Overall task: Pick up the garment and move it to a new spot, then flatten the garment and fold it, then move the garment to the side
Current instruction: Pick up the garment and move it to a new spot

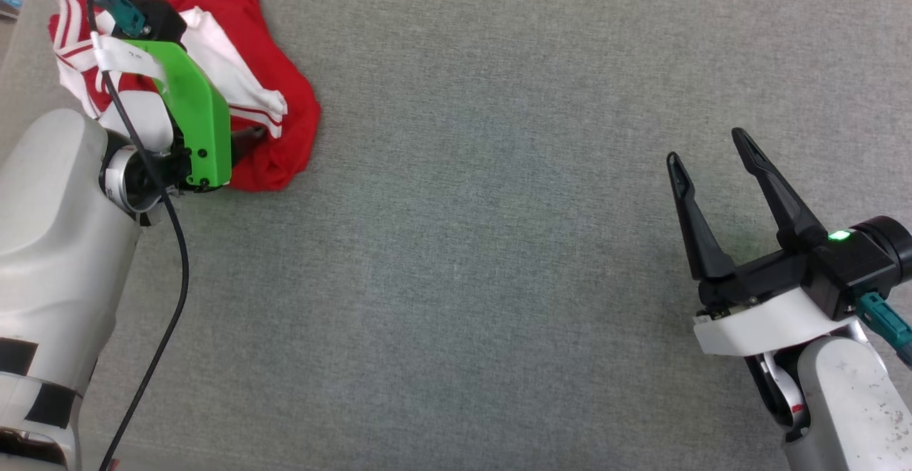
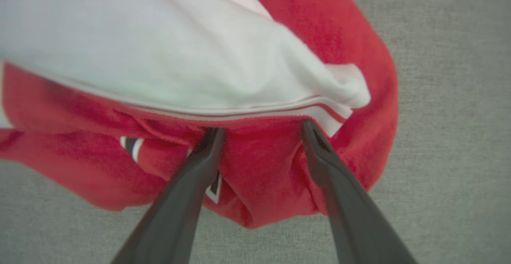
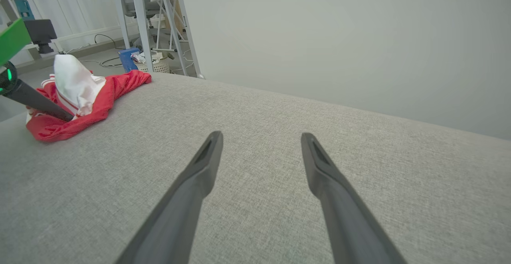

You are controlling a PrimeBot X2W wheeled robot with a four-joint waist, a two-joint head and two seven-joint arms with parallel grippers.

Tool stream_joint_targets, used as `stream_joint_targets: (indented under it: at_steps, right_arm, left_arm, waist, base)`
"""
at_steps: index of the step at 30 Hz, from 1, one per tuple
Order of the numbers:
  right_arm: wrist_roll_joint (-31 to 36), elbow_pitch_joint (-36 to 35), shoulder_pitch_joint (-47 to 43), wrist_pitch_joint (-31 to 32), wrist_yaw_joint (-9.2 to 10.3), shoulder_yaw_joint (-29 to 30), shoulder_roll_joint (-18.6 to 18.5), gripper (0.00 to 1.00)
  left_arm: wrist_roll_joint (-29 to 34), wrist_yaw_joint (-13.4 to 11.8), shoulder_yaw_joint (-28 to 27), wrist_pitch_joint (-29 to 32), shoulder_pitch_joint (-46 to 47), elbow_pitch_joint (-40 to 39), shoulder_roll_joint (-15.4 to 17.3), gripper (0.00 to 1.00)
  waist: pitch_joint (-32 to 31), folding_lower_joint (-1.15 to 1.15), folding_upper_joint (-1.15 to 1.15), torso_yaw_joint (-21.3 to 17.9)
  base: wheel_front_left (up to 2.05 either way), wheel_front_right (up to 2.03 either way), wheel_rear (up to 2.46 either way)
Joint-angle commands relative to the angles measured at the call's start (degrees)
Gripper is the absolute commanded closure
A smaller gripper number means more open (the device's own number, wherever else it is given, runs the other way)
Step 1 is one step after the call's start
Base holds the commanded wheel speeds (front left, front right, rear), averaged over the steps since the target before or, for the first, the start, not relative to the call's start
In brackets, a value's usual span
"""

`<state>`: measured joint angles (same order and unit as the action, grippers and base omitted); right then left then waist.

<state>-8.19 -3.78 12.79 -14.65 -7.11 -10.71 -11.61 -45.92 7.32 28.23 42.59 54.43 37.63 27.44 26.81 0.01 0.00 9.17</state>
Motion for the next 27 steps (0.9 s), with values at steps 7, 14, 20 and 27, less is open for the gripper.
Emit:
stream_joint_targets:
  at_steps: [7, 14, 20, 27]
  right_arm:
    - [0.0, 1.2, 1.6, -0.3, -0.37, -0.5, -0.1, 0.00]
    - [0.0, 1.7, 0.3, -0.3, -0.37, 0.1, 0.7, 0.00]
    - [-0.4, 2.3, -2.1, -0.3, -0.37, 0.6, 2.1, 0.00]
    - [-0.6, 2.1, -3.9, -0.3, -0.37, 0.9, 3.8, 0.00]
  left_arm:
    - [-1.6, 0.2, 6.5, 1.7, -0.7, 4.8, -0.2, 0.00]
    - [-2.3, 0.2, 9.2, -5.5, 1.1, 3.5, 2.7, 1.00]
    - [-3.1, 0.2, 12.2, -12.9, 2.7, -3.5, 6.1, 1.00]
    - [-2.3, 0.2, 18.7, -16.8, 3.3, -15.0, 9.3, 1.00]
  waist:
    - [1.9, -0.01, 0.00, -2.4]
    - [-1.6, -0.01, 0.00, -1.9]
    - [-6.7, -0.01, 0.00, -1.6]
    - [-10.9, -0.01, 0.00, -3.3]
  base:
    - [0.00, 0.00, 0.00]
    - [0.00, 0.00, 0.00]
    - [0.00, 0.00, 0.00]
    - [0.00, 0.00, 0.00]
